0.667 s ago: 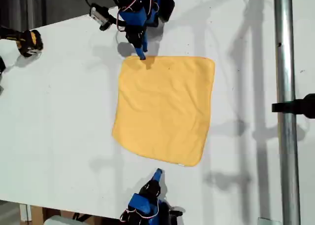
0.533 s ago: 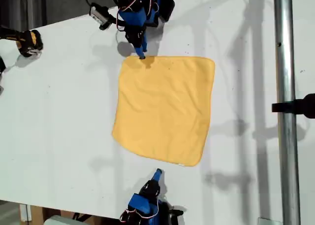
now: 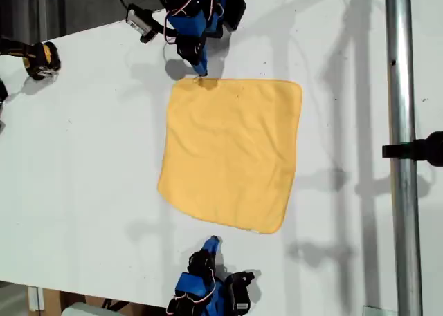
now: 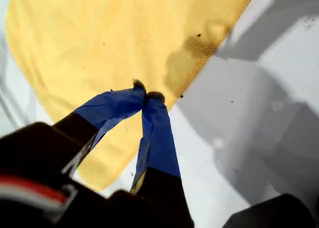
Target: Grasp corners of a towel and fold twice.
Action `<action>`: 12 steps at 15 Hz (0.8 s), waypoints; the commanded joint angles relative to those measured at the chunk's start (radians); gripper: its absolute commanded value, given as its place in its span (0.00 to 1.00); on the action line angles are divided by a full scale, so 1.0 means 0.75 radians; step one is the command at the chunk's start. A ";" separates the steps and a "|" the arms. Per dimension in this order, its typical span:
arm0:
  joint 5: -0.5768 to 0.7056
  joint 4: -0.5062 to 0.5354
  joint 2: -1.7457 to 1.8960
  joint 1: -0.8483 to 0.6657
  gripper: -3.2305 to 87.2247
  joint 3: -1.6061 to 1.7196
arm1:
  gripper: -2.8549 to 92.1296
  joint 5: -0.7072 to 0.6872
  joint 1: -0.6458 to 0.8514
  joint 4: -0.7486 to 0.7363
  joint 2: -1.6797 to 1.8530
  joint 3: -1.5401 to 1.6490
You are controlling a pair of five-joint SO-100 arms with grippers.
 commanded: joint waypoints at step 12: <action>-0.016 0.010 0.006 -0.020 0.02 0.004 | 0.03 -0.262 -0.630 -0.309 -0.963 -0.886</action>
